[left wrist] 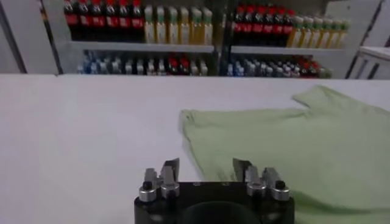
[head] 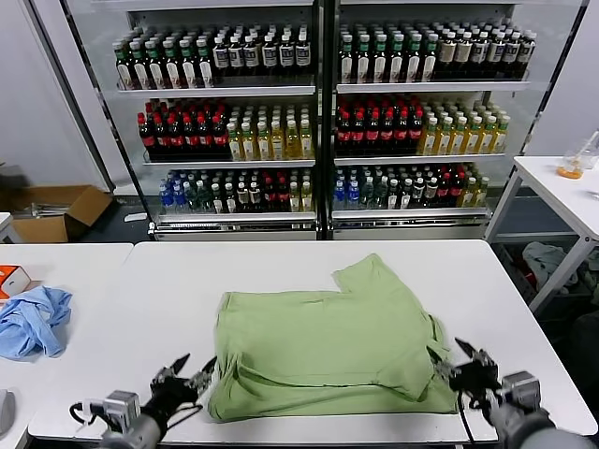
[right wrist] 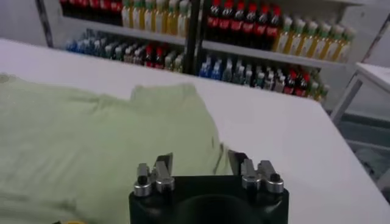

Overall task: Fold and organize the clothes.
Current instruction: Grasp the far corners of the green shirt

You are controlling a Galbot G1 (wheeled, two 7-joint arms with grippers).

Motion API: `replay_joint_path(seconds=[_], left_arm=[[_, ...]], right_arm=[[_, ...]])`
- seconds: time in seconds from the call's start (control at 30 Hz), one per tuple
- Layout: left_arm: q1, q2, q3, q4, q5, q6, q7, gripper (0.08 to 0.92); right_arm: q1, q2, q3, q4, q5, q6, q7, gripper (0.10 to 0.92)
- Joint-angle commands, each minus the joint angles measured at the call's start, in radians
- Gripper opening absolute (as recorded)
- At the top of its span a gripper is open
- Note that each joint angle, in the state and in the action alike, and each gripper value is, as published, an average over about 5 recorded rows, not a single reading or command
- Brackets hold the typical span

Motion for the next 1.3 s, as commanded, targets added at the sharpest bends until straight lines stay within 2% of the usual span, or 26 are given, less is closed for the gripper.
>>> replay_joint_path(seconds=[0.03,0.13,0.23,0.5,0.83,1.3], left_arm=[[-0.367,0.035,0.104,0.233,-0.049,-0.021,-0.055,0.670],[-0.467,0.016,0.174,0.309,-0.043,-0.016,-0.067,0.753],[-0.564,-0.006,0.235,0.387,-0.028,-0.012,-0.074,0.807],[-0.714,-0.054,0.350,0.579,-0.010,0.030,-0.070,0.823],[-0.759,-0.090,0.395,0.665,-0.008,0.068,-0.048,0.823],[-0.756,-0.097,0.404,0.685,0.014,0.067,-0.042,0.822]], right_arm=[[0.518,0.026,-0.272,-0.234,0.088,-0.039,0.066,0.770],[0.676,0.072,-0.377,-0.364,0.100,-0.065,0.076,0.813],[0.782,0.115,-0.467,-0.486,0.103,-0.070,0.070,0.821],[0.976,0.224,-0.628,-0.730,0.091,-0.069,0.031,0.823],[1.056,0.325,-0.692,-0.929,0.047,-0.071,-0.018,0.823],[1.092,0.411,-0.706,-1.123,0.056,-0.074,-0.069,0.823]])
